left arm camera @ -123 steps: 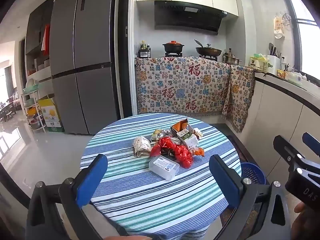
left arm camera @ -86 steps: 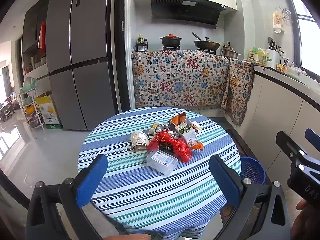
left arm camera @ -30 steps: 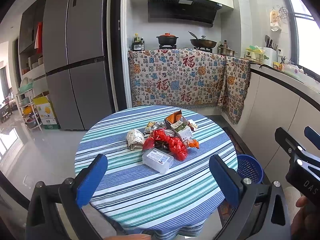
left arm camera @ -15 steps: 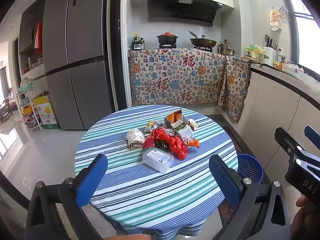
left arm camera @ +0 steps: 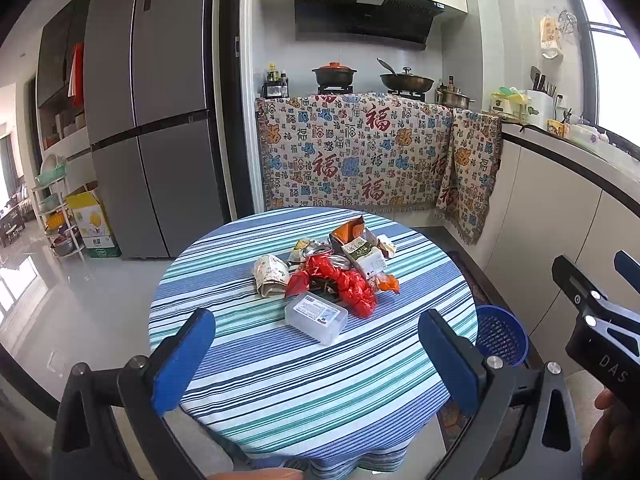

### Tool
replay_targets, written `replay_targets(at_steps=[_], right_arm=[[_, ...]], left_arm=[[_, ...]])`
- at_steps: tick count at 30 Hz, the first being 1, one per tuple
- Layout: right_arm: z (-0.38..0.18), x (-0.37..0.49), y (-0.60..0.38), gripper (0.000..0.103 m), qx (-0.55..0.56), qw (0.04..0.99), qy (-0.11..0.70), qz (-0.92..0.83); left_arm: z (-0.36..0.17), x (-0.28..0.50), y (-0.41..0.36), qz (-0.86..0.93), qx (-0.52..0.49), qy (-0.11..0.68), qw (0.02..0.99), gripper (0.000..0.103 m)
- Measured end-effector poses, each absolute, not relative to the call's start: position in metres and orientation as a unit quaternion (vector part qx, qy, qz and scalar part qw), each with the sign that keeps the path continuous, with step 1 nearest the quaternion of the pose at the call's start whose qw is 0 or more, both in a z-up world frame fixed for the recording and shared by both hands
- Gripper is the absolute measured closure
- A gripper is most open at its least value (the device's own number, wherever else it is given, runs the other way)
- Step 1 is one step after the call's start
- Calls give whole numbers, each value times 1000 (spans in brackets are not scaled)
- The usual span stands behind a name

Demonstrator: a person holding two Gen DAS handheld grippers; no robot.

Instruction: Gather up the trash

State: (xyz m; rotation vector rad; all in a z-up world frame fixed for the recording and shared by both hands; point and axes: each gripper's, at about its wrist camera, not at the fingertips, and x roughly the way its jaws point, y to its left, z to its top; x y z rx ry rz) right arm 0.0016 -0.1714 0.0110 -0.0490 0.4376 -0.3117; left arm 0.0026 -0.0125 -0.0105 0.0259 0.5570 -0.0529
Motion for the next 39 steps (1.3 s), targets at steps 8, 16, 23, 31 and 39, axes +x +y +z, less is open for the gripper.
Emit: replay_targets(at_steps=[8, 16, 23, 31, 39], right_arm=[[5, 10, -181, 0, -68, 940, 236, -235], [-2, 20, -187, 0, -79, 929, 252, -258], [-12, 31, -196, 0, -77, 925, 266, -261], [-37, 48, -198, 0, -37, 938, 280, -204], [-96, 80, -194, 0, -17, 932, 333, -144]], left_arm=[[-13, 4, -14, -27, 16, 277, 960, 0], [-16, 14, -18, -26, 21, 289, 957, 0], [-25, 26, -20, -24, 23, 304, 952, 0], [-55, 52, -11, -2, 9, 340, 940, 0], [-110, 93, 8, 29, -20, 404, 914, 0]])
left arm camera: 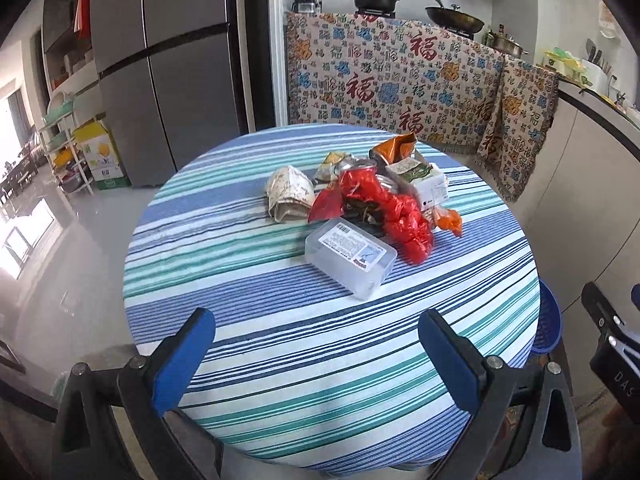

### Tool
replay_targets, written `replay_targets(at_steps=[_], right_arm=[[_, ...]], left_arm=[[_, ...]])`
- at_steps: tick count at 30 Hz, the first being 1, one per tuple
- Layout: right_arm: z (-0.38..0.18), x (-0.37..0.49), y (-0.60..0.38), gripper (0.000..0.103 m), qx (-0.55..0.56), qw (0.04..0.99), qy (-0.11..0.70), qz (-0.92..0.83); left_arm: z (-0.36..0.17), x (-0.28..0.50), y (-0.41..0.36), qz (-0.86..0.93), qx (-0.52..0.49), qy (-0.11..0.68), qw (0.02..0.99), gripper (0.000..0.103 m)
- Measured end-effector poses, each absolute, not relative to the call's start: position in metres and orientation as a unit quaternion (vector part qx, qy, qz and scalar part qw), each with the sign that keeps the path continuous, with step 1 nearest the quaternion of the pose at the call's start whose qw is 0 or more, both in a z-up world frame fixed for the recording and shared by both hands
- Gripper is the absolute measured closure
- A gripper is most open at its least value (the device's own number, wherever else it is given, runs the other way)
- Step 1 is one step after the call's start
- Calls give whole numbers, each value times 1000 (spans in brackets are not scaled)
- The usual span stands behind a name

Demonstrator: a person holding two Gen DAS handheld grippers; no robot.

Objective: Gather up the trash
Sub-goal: 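Move both tools toward the trash pile on the table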

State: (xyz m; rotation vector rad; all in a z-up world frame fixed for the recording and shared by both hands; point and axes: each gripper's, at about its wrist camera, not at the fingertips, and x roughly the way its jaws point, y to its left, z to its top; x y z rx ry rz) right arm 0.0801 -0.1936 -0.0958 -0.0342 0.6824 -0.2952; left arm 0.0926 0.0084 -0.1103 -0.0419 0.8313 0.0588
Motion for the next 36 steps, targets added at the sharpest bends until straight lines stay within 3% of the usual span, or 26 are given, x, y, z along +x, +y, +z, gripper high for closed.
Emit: replay_targets(at_steps=[9, 19, 28, 36], right_arm=[[-139, 94, -218, 0, 11, 919, 374, -126], [-146, 89, -234, 0, 34, 917, 380, -113], [-145, 87, -237, 0, 42, 919, 378, -106], [-161, 107, -220, 0, 91, 910, 404, -1]], left_arm=[[-149, 171, -12, 77, -67, 464, 880, 0], [-184, 245, -47, 162, -25, 476, 864, 0], [-203, 235, -15, 180, -9, 486, 855, 0], [-213, 226, 22, 72, -19, 503, 861, 0]])
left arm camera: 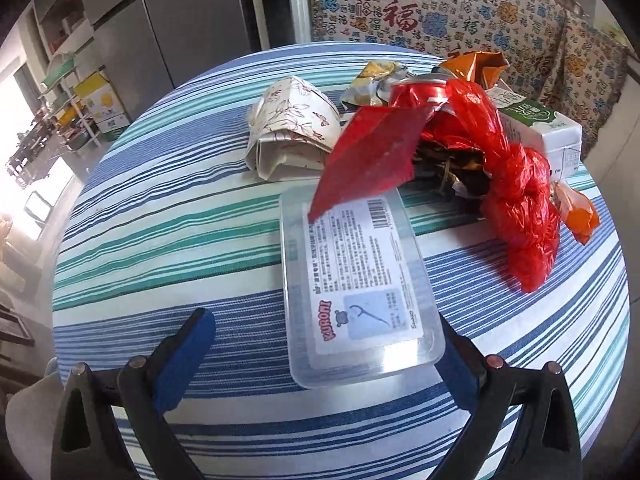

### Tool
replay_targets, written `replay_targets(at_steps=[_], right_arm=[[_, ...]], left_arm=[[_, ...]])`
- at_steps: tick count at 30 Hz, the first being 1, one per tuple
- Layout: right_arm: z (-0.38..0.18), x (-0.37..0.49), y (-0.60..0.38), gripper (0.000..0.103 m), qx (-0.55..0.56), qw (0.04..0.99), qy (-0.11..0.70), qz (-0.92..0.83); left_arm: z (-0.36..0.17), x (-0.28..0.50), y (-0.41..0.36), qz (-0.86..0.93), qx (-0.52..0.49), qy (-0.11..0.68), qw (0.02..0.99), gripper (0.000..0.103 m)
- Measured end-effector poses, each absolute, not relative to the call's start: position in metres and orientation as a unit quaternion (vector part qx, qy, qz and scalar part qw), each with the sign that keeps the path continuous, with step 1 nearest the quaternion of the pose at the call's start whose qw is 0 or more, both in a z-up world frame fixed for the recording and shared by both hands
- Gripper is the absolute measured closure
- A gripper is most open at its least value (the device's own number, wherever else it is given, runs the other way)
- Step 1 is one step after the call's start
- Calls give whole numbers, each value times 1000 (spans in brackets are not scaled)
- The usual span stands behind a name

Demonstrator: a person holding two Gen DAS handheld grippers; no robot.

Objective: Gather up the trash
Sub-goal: 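Move both tools toward the trash pile on the table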

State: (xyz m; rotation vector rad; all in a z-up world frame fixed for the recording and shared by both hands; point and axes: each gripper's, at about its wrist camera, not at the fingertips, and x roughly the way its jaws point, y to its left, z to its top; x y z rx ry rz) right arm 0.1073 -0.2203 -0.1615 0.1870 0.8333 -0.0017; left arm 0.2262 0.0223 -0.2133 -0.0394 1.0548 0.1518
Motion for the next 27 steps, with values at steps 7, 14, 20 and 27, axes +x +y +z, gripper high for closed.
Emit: replay_targets(at_steps=[7, 14, 20, 27], right_arm=[[-179, 155, -186, 1, 75, 893, 441, 47], [-215, 195, -137, 1, 13, 870, 486, 79], [-221, 195, -117, 0, -44, 870, 485, 76], [-222, 193, -115, 0, -51, 875, 475, 83]], left_arm=[[-213, 236, 43, 14, 0, 499, 866, 0], [-211, 238, 55, -13, 14, 495, 869, 0], [-213, 232, 58, -18, 18, 485, 874, 0], [-214, 225, 61, -18, 17, 476, 879, 0]])
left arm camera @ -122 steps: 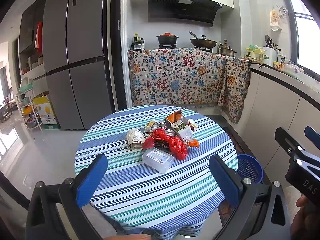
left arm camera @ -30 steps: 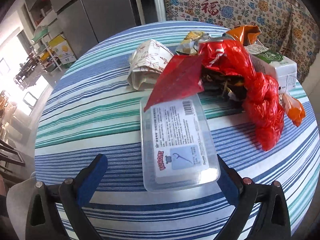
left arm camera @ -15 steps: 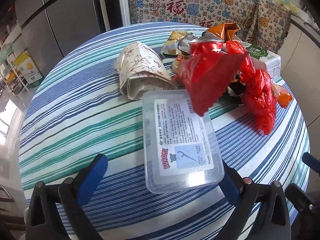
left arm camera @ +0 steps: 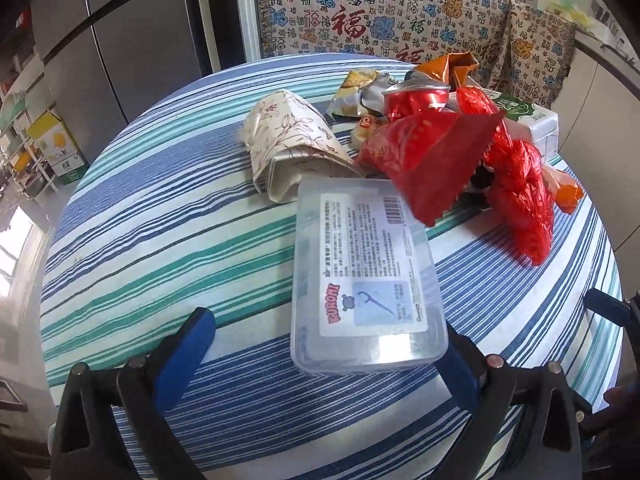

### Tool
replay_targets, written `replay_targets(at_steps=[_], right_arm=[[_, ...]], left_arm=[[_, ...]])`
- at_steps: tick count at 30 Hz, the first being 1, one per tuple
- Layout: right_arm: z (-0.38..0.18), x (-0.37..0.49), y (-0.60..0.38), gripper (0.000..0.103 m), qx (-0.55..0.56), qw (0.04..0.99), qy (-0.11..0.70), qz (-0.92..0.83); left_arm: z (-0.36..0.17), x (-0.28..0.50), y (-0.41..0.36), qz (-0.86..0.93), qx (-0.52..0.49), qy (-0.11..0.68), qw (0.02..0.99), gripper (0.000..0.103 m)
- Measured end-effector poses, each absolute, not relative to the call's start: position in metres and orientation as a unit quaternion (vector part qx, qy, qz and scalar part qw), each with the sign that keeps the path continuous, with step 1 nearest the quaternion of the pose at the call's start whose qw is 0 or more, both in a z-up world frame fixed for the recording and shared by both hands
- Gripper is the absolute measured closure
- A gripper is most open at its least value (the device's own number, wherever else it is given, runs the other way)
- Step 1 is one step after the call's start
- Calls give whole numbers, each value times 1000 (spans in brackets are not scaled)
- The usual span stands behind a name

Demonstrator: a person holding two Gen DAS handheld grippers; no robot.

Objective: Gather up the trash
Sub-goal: 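Move both tools toward the trash pile on the table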

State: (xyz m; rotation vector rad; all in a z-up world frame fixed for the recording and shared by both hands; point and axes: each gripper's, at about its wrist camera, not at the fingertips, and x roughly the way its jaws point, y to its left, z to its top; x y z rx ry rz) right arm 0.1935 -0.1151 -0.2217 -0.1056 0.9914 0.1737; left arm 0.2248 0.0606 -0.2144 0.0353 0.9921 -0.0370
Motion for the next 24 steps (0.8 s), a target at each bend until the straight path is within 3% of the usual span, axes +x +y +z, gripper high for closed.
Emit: replay_targets(at_steps=[12, 14, 15, 21, 23, 24], right_arm=[[-223, 224, -116, 1, -67, 867, 476, 132], [-219, 236, -117, 13, -65, 865, 477, 143], [-215, 240, -117, 27, -57, 864, 475, 159], [-198, 264, -119, 31, -37, 865, 462, 191], [-195, 272, -117, 31, -48, 868, 457, 186], [-195, 276, -116, 31, -51, 868, 457, 186]], left_arm=[[-208, 222, 66, -43, 0, 483, 875, 0], [-203, 219, 71, -63, -25, 474, 878, 0], [-200, 218, 72, -72, -33, 471, 879, 0], [-192, 225, 56, -84, -15, 463, 882, 0], [-192, 228, 53, -74, -7, 462, 884, 7], [-191, 229, 53, -70, -4, 464, 883, 23]])
